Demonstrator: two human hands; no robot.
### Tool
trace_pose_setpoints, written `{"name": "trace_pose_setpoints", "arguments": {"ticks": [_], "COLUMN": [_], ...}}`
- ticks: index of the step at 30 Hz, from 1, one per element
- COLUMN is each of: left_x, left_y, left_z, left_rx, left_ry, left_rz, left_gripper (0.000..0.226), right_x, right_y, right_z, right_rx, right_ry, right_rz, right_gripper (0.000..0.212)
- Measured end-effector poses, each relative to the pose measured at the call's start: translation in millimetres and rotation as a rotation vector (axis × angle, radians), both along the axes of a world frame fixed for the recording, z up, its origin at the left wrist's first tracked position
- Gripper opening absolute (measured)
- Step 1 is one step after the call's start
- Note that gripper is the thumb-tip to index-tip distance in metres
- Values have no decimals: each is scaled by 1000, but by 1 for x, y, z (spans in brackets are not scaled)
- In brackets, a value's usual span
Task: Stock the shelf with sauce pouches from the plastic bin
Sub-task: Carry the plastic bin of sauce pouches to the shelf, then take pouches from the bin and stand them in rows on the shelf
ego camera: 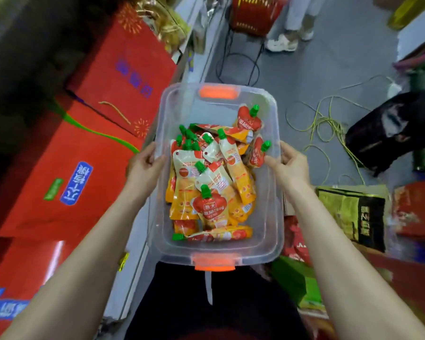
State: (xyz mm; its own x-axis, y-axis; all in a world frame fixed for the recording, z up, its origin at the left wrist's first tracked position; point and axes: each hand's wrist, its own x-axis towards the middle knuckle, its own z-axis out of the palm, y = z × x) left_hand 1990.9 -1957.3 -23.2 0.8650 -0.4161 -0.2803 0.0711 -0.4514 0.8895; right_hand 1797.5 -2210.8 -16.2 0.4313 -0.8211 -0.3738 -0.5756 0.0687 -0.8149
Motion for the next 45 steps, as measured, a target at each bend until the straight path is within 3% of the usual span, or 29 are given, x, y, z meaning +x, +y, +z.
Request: {"name": "trace_pose_setpoints", "arguments": {"ticks": [9,16,20,23,28,30,32,33,34,36,38,40,45], "left_x": [139,223,247,254,244,229,204,190,176,152,137,130,135], "left_y": [-138,-215,-235,-238,-235,-237,-242,-245,-247,-250,-250,-251,-260], "left_z": [-66,-115,-140,-152,-156,-148,-136,-130,-127,-129,-142,-154,-171], "left_rx": [116,290,407,452,479,544,526,489,455,442,476,534,582], "left_ry": [19,9,6,-24,-92,-214,-325,-327,-307,-201,-54,35,-21], "left_rz": [-5,-96,-117,-123,-117,-55,49,88,91,-13,-136,-182,-143], "left_gripper": [53,53,55,53,50,54,53,48,43,42,58,70,48], "right_x": [146,219,245,255,257,264,277,285,294,310,321,325,330], "right_y": [-151,-210,-227,-232,-231,-222,-207,-200,-193,-184,-181,-179,-178], "right_z": [-61,-127,-158,-170,-163,-147,-133,-130,-129,-138,-153,-166,-181], "right_rx": [-54,3,21,17,46,-218,-523,-570,-545,-373,-245,-215,-248], "right_ry": [150,269,314,313,450,524,375,288,252,364,520,554,580], "right_rz": [212,300,376,407,480,559,626,668,715,793,853,883,867], "right_gripper": [73,80,69,66,78,90,92,88,82,79,81,80,72]}}
